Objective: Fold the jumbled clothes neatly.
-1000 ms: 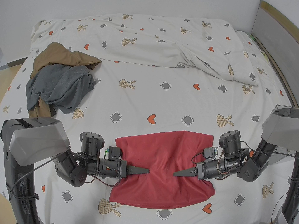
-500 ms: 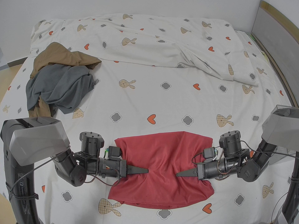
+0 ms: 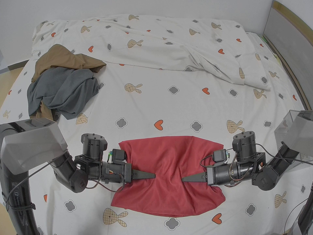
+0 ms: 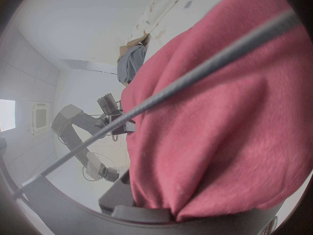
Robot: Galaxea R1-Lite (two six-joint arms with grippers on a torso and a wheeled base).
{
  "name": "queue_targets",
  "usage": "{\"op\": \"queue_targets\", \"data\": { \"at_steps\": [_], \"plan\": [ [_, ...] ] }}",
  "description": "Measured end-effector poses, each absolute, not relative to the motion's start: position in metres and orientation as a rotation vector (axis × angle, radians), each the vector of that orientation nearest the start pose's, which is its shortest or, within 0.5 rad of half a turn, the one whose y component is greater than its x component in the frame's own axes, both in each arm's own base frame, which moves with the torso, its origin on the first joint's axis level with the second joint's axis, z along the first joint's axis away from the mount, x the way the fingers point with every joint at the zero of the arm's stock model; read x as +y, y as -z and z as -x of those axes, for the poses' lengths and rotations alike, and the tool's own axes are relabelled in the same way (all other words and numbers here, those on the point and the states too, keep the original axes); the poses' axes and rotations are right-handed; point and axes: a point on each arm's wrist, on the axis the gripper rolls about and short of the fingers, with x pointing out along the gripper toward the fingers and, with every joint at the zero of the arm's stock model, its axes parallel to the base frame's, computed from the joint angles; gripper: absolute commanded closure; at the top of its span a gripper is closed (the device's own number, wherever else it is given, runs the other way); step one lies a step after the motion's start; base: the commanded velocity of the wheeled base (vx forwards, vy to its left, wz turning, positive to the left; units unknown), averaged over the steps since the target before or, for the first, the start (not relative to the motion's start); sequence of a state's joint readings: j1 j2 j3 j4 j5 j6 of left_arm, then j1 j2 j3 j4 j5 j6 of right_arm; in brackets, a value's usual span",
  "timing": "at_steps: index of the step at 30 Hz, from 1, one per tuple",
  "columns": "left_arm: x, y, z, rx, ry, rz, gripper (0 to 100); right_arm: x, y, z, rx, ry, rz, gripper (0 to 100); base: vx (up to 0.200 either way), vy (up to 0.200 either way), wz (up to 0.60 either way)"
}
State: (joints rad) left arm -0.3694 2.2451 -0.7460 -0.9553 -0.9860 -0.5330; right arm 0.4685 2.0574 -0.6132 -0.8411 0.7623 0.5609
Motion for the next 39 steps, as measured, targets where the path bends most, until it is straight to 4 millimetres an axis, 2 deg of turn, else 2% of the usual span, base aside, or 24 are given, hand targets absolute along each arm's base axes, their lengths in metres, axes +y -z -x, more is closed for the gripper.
{"op": "queue_targets", "data": {
  "at_steps": [9, 18, 23, 29, 39],
  "plan": [
    [-0.143, -0.065, -0.317, 0.878, 1.156, 0.610, 100, 0.155, -0.076, -0.268, 0.892, -1.005, -0.588, 100, 0.000, 0.000, 0.00],
    [-0.141, -0.096, -0.311, 0.847, 1.168, 0.602, 100, 0.152, -0.094, -0.261, 0.890, -1.006, -0.591, 100, 0.000, 0.000, 0.00],
    [-0.141, -0.098, -0.312, 0.841, 1.170, 0.600, 100, 0.152, -0.097, -0.260, 0.882, -1.010, -0.589, 100, 0.000, 0.000, 0.00],
    [-0.142, -0.091, -0.313, 0.858, 1.167, 0.599, 100, 0.153, -0.096, -0.262, 0.880, -1.014, -0.584, 100, 0.000, 0.000, 0.00],
    [-0.146, -0.063, -0.337, 0.895, 1.138, 0.615, 100, 0.161, -0.070, -0.285, 0.927, -0.983, -0.590, 100, 0.000, 0.000, 0.00]
  ]
}}
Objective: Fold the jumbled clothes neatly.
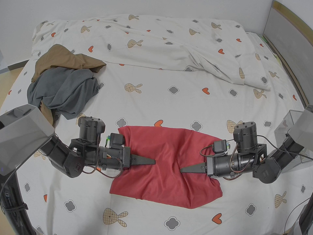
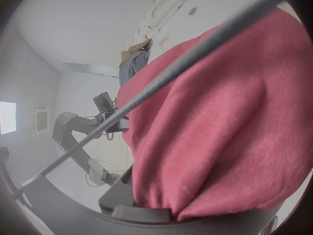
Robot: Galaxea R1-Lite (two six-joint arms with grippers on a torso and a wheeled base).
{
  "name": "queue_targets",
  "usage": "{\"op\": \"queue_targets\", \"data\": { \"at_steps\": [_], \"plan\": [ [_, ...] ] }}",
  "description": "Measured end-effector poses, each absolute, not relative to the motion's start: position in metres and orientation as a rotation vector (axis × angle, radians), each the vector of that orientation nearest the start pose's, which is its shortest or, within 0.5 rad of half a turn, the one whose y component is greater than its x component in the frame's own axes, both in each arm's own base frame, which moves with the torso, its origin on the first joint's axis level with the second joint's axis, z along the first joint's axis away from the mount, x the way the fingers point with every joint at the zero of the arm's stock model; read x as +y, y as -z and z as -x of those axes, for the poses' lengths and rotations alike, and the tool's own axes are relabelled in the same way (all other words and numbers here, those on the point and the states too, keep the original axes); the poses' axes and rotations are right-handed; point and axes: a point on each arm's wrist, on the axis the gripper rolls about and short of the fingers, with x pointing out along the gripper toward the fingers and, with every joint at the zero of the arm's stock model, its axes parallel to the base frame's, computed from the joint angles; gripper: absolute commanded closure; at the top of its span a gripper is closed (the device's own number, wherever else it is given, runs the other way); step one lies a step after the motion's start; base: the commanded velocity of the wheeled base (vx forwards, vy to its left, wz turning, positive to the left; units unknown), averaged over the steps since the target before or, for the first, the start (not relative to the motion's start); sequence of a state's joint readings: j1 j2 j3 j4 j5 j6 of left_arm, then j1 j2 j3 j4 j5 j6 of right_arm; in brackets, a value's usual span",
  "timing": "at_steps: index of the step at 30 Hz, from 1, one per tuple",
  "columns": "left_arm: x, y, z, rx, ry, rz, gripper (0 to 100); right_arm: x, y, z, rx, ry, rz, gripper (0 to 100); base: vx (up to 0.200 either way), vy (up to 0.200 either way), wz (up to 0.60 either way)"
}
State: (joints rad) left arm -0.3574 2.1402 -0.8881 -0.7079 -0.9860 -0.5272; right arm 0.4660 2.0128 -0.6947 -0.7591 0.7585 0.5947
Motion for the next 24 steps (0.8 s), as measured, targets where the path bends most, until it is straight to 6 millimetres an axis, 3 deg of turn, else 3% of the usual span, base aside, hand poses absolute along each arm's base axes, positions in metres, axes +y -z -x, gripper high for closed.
{"op": "queue_targets", "data": {
  "at_steps": [1, 2, 12, 24],
  "plan": [
    [-0.146, -0.059, -0.339, 0.901, 1.134, 0.617, 100, 0.161, -0.067, -0.287, 0.931, -0.980, -0.590, 100, 0.000, 0.000, 0.00],
    [-0.146, -0.056, -0.341, 0.908, 1.130, 0.620, 0, 0.162, -0.064, -0.289, 0.938, -0.977, -0.590, 0, 0.000, 0.000, 0.00],
    [-0.137, -0.038, -0.349, 0.939, 1.086, 0.644, 0, 0.147, -0.047, -0.300, 0.951, -0.920, -0.593, 0, 0.000, 0.000, 0.00],
    [-0.128, -0.023, -0.337, 0.953, 1.085, 0.599, 0, 0.137, -0.034, -0.290, 0.980, -0.914, -0.557, 0, 0.000, 0.000, 0.00]
  ]
}}
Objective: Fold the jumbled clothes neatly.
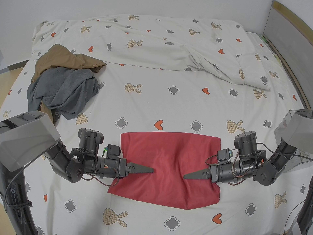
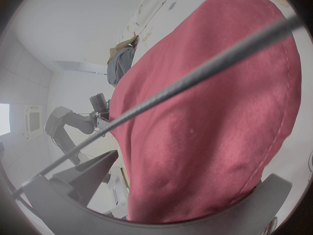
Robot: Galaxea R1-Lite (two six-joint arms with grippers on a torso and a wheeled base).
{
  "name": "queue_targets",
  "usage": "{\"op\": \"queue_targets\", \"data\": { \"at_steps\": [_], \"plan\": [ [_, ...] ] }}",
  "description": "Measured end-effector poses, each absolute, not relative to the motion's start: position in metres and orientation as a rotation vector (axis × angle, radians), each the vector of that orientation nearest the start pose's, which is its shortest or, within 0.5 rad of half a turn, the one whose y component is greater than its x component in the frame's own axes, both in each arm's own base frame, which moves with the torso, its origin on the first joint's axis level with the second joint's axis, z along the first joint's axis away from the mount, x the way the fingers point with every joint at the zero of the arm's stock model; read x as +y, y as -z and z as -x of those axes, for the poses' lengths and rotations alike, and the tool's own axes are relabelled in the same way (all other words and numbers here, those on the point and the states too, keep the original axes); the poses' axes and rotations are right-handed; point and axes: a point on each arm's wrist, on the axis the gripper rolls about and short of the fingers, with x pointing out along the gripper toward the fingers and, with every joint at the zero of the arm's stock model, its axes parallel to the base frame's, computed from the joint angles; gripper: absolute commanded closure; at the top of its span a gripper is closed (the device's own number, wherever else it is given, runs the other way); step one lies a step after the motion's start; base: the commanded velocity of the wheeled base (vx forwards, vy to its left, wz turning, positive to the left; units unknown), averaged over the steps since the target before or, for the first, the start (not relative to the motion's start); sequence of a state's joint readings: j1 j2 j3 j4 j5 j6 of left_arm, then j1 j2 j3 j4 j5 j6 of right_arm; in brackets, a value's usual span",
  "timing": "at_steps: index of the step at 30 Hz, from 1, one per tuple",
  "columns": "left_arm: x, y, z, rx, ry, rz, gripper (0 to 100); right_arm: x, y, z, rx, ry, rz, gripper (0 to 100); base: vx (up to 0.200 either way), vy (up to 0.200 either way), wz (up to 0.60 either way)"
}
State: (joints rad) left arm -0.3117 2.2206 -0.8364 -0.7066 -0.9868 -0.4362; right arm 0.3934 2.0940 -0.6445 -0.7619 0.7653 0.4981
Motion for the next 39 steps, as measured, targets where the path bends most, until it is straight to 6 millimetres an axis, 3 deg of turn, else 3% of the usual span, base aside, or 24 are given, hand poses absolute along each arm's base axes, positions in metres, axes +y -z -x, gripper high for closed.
{"op": "queue_targets", "data": {
  "at_steps": [10, 11, 25, 34, 35, 39],
  "plan": [
    [-0.133, -0.019, -0.331, 0.973, 1.097, 0.590, 0, 0.148, -0.029, -0.288, 0.986, -0.948, -0.520, 0, 0.000, 0.000, 0.00],
    [-0.134, -0.019, -0.332, 0.972, 1.099, 0.589, 0, 0.149, -0.029, -0.289, 0.987, -0.949, -0.519, 100, 0.000, 0.000, 0.00],
    [-0.146, -0.018, -0.328, 0.990, 1.128, 0.577, 0, 0.161, -0.024, -0.288, 1.010, -0.975, -0.513, 100, 0.000, 0.000, 0.00],
    [-0.145, -0.023, -0.331, 0.971, 1.130, 0.576, 0, 0.156, -0.037, -0.285, 0.979, -0.977, -0.517, 100, 0.000, 0.000, 0.00],
    [-0.145, -0.022, -0.331, 0.971, 1.129, 0.576, 100, 0.156, -0.038, -0.285, 0.978, -0.977, -0.517, 100, 0.000, 0.000, 0.00],
    [-0.145, -0.021, -0.332, 0.972, 1.126, 0.577, 100, 0.156, -0.039, -0.285, 0.973, -0.978, -0.517, 100, 0.000, 0.000, 0.00]
  ]
}}
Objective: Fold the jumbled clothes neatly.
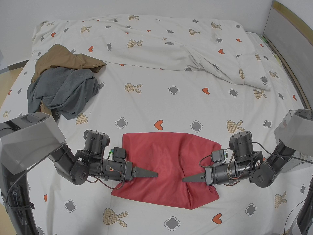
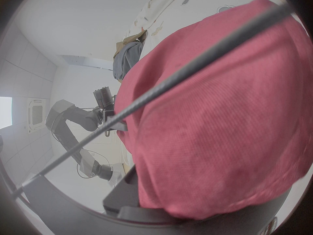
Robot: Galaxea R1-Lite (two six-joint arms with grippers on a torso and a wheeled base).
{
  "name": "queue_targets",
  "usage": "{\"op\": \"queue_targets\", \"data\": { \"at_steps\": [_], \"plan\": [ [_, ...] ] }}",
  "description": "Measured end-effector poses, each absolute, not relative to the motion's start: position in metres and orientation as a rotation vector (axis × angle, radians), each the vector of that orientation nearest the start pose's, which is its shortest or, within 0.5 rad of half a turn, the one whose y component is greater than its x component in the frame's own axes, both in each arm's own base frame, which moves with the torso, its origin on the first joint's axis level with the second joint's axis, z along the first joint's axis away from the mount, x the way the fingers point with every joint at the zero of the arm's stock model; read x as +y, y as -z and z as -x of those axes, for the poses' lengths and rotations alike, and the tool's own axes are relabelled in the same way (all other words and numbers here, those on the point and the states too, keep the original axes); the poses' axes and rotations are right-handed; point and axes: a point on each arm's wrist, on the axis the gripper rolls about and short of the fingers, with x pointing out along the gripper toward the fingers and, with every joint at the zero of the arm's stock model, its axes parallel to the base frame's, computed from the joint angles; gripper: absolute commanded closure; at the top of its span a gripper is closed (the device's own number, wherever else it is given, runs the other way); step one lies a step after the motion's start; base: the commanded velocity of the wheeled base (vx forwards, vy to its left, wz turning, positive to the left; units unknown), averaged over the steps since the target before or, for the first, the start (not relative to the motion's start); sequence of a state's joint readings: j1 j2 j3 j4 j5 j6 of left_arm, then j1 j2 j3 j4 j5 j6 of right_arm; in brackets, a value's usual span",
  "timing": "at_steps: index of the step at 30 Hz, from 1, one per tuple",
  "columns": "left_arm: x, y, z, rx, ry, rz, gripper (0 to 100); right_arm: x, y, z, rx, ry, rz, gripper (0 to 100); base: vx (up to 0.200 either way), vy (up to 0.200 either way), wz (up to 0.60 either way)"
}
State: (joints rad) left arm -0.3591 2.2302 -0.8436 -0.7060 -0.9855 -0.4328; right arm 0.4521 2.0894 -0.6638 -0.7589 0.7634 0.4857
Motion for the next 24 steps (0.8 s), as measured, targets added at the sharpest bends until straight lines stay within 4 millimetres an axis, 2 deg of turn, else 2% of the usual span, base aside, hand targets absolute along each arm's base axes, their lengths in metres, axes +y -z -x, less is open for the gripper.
{"op": "queue_targets", "data": {
  "at_steps": [12, 20, 23, 24],
  "plan": [
    [-0.144, -0.024, -0.331, 0.968, 1.127, 0.577, 100, 0.156, -0.041, -0.284, 0.967, -0.982, -0.515, 100, 0.000, 0.000, 0.00],
    [-0.142, -0.052, -0.323, 0.950, 1.130, 0.592, 100, 0.156, -0.057, -0.278, 0.952, -0.983, -0.542, 100, 0.000, 0.000, 0.00],
    [-0.140, -0.066, -0.318, 0.958, 1.124, 0.601, 100, 0.155, -0.069, -0.275, 0.933, -0.986, -0.563, 100, 0.000, 0.000, 0.00],
    [-0.139, -0.076, -0.314, 0.955, 1.127, 0.602, 100, 0.154, -0.080, -0.272, 0.912, -0.993, -0.570, 100, 0.000, 0.000, 0.00]
  ]
}}
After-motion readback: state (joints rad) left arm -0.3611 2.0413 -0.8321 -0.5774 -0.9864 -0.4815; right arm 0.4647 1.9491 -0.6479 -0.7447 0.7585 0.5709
